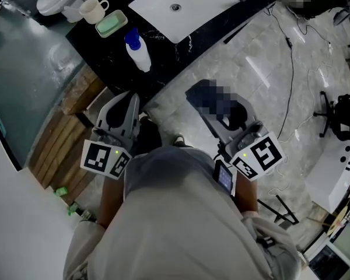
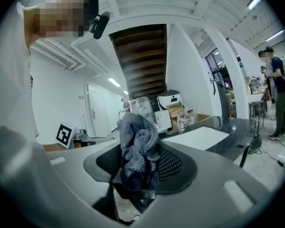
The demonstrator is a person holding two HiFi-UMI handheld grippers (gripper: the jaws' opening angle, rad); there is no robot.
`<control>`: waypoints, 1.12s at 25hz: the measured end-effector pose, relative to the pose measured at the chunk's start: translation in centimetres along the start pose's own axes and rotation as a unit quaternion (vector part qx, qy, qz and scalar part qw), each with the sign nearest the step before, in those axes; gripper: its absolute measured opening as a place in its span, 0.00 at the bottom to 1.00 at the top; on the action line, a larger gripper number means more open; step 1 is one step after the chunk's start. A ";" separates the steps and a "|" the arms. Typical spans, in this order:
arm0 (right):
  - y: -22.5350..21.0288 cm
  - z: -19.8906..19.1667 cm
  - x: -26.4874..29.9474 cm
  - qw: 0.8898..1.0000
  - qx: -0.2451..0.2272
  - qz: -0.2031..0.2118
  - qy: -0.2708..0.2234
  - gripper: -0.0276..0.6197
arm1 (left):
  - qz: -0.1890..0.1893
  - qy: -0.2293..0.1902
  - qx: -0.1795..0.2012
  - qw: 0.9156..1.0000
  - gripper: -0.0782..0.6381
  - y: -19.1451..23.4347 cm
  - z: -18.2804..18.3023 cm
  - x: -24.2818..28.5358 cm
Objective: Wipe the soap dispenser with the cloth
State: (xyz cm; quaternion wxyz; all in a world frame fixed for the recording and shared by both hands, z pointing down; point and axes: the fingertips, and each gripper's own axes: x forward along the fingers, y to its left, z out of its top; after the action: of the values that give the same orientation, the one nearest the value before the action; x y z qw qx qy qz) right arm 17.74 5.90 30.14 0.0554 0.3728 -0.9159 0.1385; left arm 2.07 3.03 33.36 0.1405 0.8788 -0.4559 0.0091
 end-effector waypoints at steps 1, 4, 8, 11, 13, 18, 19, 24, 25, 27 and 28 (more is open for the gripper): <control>-0.2 0.4 0.6 1.000 -0.002 -0.003 -0.002 0.33 | -0.002 -0.001 0.000 1.000 0.12 0.6 0.3 0.3; -0.7 1.5 2.1 1.000 -0.007 -0.010 -0.004 0.33 | -0.008 -0.003 0.004 1.000 0.12 2.2 1.2 1.1; -0.8 2.6 4.3 1.000 -0.011 -0.014 -0.002 0.33 | -0.019 -0.005 0.017 1.000 0.12 4.1 2.1 1.9; -0.3 3.3 6.3 1.000 -0.019 -0.015 0.000 0.33 | -0.030 -0.002 0.024 0.999 0.12 5.4 2.6 2.3; 0.0 3.7 7.6 1.000 -0.027 -0.015 0.001 0.33 | -0.042 -0.001 0.028 0.999 0.12 6.0 2.8 2.6; 0.6 4.9 10.3 0.999 -0.037 -0.019 -0.008 0.33 | -0.065 0.008 0.044 0.997 0.12 7.3 2.6 3.3; 0.8 5.2 10.7 0.999 -0.039 -0.021 -0.010 0.33 | -0.067 0.009 0.049 0.997 0.12 7.6 2.5 3.3; 1.1 6.6 13.0 0.998 -0.052 -0.038 -0.023 0.33 | -0.106 0.009 0.064 0.992 0.12 8.6 1.9 4.2; 1.2 6.9 13.4 0.997 -0.058 -0.044 -0.025 0.33 | -0.113 0.011 0.066 0.991 0.12 8.7 1.8 4.4; 1.6 7.3 13.9 0.995 -0.076 -0.058 -0.025 0.33 | -0.122 0.012 0.070 0.990 0.16 9.0 1.9 4.7; 1.8 7.5 14.1 0.994 -0.085 -0.064 -0.023 0.33 | -0.126 0.013 0.074 0.989 0.23 9.2 1.9 4.8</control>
State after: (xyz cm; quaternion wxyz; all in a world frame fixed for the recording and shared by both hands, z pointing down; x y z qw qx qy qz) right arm 6.39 -4.47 25.46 0.0740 0.4277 -0.8996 0.0478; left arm -2.70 -6.31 34.43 0.0809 0.9369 -0.3382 0.0362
